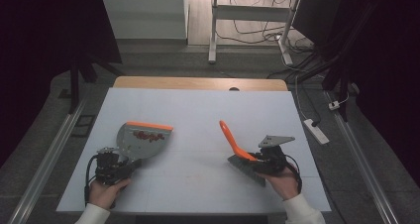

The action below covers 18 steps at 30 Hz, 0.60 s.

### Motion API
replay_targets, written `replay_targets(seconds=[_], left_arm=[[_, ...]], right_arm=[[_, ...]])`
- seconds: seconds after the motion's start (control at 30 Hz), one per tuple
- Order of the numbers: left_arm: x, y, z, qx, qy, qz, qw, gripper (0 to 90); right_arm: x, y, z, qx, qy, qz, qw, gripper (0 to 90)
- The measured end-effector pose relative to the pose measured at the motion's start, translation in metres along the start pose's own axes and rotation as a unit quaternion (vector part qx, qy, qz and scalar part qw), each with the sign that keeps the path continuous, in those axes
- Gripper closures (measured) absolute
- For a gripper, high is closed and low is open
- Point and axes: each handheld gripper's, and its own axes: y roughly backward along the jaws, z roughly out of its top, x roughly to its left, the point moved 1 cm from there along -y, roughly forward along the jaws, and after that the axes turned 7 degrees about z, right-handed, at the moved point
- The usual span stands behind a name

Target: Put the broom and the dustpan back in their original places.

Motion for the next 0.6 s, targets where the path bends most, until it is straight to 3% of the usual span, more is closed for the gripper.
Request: replay_targets(seconds=[0.33,0.6], left_arm=[[0.0,-0.005,0.0,0.013,0.022,0.017,0.9995,61.3],[-0.003,-0.009,-0.001,0.02,0.028,0.026,0.9991,61.1]], right_arm=[[-0.014,-0.002,-0.008,0.014,-0.028,-0.024,0.9992,69.3],[-0.031,0.001,-0.013,0.003,-0.056,-0.03,0.998,68.3]])
